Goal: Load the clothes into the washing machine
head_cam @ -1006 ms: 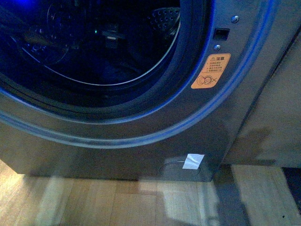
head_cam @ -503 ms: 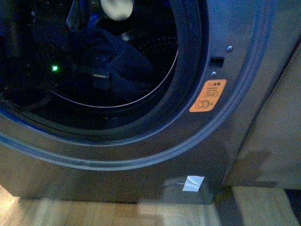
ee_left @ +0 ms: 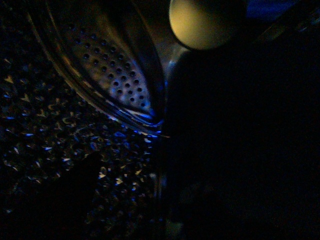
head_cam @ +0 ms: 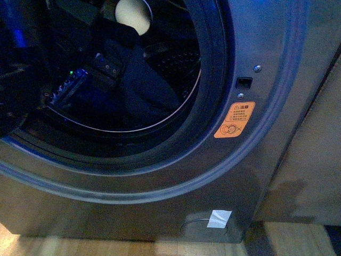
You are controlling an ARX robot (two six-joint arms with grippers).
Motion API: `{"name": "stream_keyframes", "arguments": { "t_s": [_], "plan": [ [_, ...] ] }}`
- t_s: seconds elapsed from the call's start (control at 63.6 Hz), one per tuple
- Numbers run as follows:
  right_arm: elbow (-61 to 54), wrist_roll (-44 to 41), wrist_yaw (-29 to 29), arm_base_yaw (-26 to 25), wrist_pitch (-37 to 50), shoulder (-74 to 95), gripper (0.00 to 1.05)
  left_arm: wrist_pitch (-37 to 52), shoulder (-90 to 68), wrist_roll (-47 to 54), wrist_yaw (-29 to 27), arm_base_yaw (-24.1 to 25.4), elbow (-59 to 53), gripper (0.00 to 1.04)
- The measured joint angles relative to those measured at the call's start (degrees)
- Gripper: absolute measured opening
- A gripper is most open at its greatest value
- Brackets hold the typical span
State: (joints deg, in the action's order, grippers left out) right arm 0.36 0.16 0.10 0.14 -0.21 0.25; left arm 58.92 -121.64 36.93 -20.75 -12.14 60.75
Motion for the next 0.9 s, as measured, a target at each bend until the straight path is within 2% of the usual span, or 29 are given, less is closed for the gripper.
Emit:
{"name": "stream_keyframes", "arguments": {
  "t_s": [0.157, 0.267, 0.33, 0.488, 0.676, 0.786, 0.896],
  "plan": [
    [0.0, 0.0, 0.0, 0.0, 0.0, 0.0, 0.02, 14.4, -15.5, 21.2, -4.0, -0.8, 13.0, 0.98],
    [0.0, 0.0, 0.0, 0.0, 0.0, 0.0, 0.02, 15.5, -20.2, 29.0, -6.7, -1.0, 17.9, 0.98],
    [0.0, 0.0, 0.0, 0.0, 0.0, 0.0, 0.02, 14.3, -20.3, 30.2, -6.9, -0.9, 17.7, 0.98],
    [0.0, 0.0, 0.0, 0.0, 0.0, 0.0, 0.02, 17.2, -16.4, 33.8, 0.2, -0.3, 11.0, 0.98],
    [0.0, 0.0, 0.0, 0.0, 0.0, 0.0, 0.02, 18.1, -10.3, 35.3, 4.6, 1.1, 1.4, 0.98],
    [0.0, 0.0, 0.0, 0.0, 0.0, 0.0, 0.02, 16.7, -5.9, 33.7, 5.4, 2.6, -3.9, 0.98],
    [0.0, 0.0, 0.0, 0.0, 0.0, 0.0, 0.02, 12.0, 0.9, 26.6, 7.3, 3.1, -10.1, 0.98]
  ]
}}
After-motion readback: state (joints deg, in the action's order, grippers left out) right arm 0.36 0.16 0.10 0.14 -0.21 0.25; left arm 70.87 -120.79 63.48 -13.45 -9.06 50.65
